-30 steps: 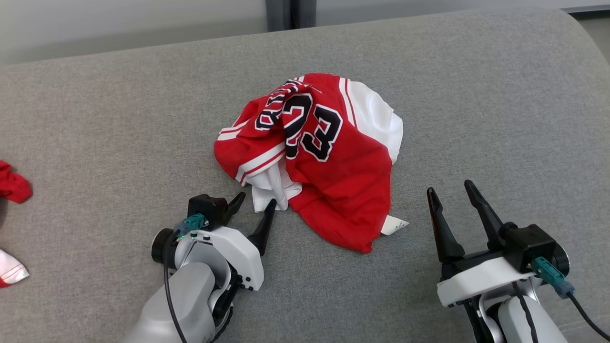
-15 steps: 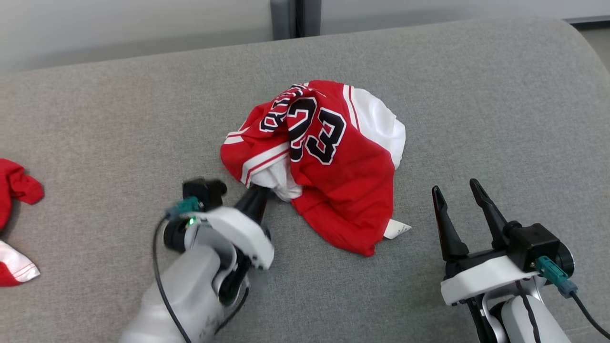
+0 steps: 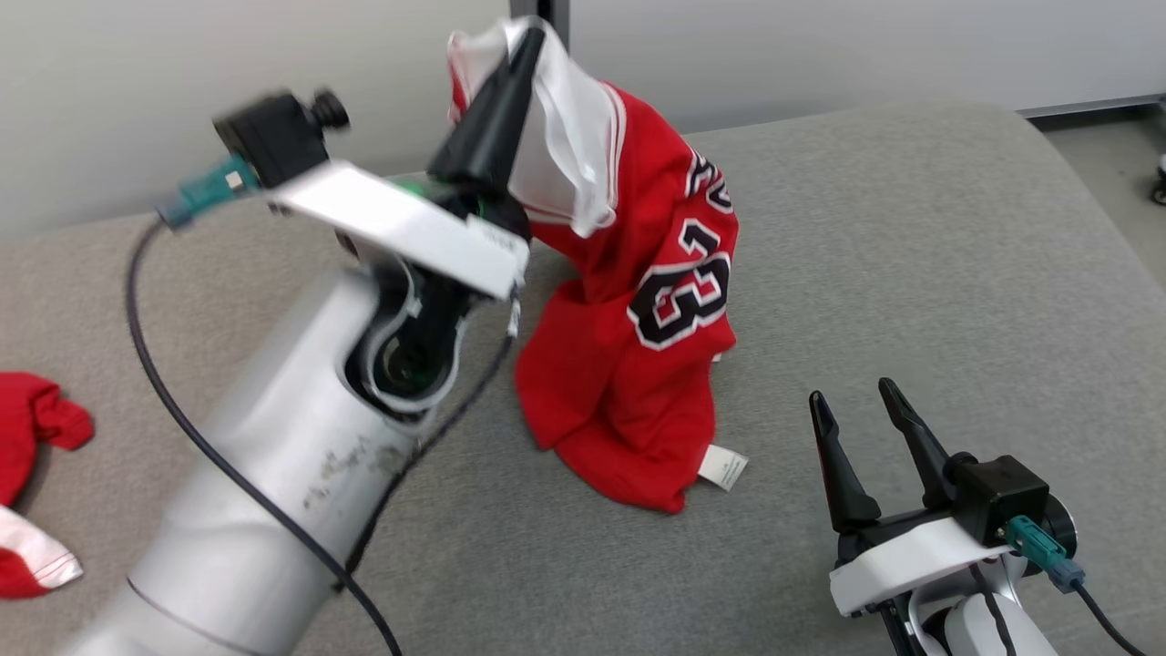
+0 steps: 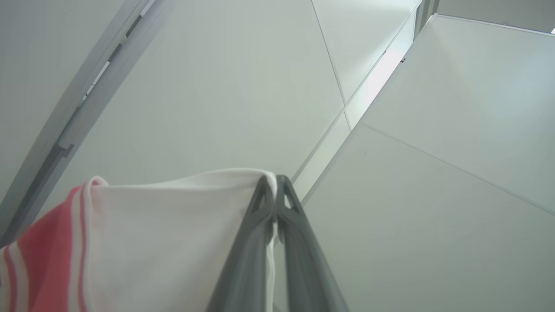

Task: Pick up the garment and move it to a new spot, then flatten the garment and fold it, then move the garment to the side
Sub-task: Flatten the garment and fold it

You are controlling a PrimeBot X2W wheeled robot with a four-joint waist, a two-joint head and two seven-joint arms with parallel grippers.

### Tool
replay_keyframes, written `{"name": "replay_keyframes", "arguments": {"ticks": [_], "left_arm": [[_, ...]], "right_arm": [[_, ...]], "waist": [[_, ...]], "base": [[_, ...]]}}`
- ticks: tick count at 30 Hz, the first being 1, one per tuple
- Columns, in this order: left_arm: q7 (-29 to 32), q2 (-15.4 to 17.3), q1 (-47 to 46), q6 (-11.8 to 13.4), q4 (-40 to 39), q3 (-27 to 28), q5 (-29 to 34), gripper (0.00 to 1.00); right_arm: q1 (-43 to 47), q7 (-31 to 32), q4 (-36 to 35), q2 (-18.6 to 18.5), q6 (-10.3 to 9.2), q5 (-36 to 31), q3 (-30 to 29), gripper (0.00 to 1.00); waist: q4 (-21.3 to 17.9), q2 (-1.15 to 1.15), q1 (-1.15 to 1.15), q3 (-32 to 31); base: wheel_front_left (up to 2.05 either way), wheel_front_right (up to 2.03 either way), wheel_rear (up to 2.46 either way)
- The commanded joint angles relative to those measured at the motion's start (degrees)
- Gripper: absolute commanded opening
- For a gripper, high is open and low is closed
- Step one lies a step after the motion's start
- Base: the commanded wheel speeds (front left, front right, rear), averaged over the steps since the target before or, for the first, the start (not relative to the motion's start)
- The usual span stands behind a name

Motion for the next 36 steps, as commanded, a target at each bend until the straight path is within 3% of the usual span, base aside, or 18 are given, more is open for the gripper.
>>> {"name": "replay_keyframes", "arguments": {"ticks": [1,9,14,17,23,31,36], "left_arm": [[1.1,0.7,-2.5,-0.4,-1.0,0.8,-1.9,0.0],[5.1,-0.1,-15.1,-0.4,-0.3,3.1,-6.3,0.0],[3.5,-1.8,-22.5,-0.2,3.2,4.1,-5.4,0.0],[2.0,-2.1,-24.2,1.4,6.7,5.0,-5.0,0.0],[-0.4,1.2,-17.3,4.8,16.1,6.9,-4.9,0.0],[-3.3,5.7,-6.3,3.5,21.8,8.8,-2.8,0.0],[-3.8,8.8,-0.3,2.4,22.4,11.1,3.1,0.0]], "right_arm": [[0.5,-0.3,0.3,-0.4,0.01,0.6,0.3,1.0],[0.0,-0.3,0.1,-0.4,0.01,2.5,1.6,1.0],[0.1,-0.3,0.1,-0.4,0.01,3.1,1.7,1.0],[0.0,-0.3,-0.1,-0.4,0.01,3.3,1.7,1.0],[-0.2,-0.3,-0.5,-0.4,0.01,2.8,1.3,1.0],[-0.5,-0.3,-0.8,-0.4,0.01,2.1,0.6,1.0],[-1.1,-0.3,-0.7,-0.4,0.01,1.5,0.7,1.0]], "waist": [[-1.8,0.0,0.0,-1.0],[-6.0,0.0,0.0,-1.0],[-6.8,0.0,0.0,-0.9],[-6.7,0.0,0.0,-0.7],[-4.8,0.0,0.0,-0.4],[-2.3,0.0,0.0,0.9],[-0.7,0.0,0.0,2.1]], "base": [[0.0,0.0,0.0],[0.0,0.0,0.0],[0.0,0.0,0.0],[0.0,0.0,0.0],[0.0,0.0,0.0],[0.0,0.0,0.0],[0.0,0.0,0.0]]}}
